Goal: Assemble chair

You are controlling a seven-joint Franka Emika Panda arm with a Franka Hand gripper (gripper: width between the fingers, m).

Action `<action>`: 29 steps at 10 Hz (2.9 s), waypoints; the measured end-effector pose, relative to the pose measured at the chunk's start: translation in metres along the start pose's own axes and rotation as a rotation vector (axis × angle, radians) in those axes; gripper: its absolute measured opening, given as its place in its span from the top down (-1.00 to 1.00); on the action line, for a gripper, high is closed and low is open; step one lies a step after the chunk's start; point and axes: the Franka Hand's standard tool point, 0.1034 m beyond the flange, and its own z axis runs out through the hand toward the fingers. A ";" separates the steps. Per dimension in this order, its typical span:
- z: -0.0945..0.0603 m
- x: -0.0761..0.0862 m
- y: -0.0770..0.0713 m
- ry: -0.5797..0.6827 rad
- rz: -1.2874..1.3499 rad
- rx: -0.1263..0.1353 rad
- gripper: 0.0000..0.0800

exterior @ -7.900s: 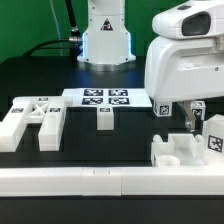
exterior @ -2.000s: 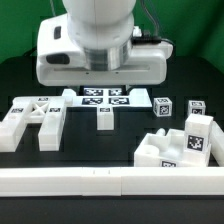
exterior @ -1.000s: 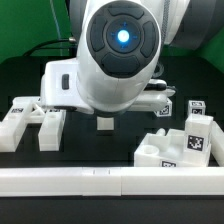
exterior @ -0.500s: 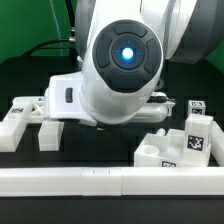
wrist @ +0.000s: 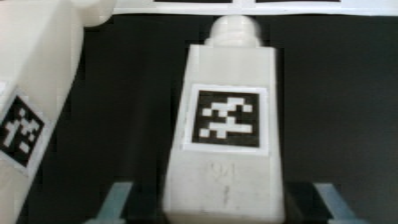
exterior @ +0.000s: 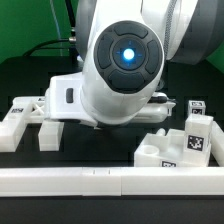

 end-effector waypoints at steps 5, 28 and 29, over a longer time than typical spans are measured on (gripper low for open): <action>-0.025 -0.020 -0.003 0.007 -0.004 0.006 0.27; -0.175 -0.012 -0.026 1.301 0.099 0.040 0.27; -0.174 -0.012 -0.026 1.338 0.099 0.036 0.27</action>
Offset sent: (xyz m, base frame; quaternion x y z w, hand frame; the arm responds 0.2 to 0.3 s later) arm -0.0018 0.0065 0.0320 0.0042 -0.0159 -0.0001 0.9999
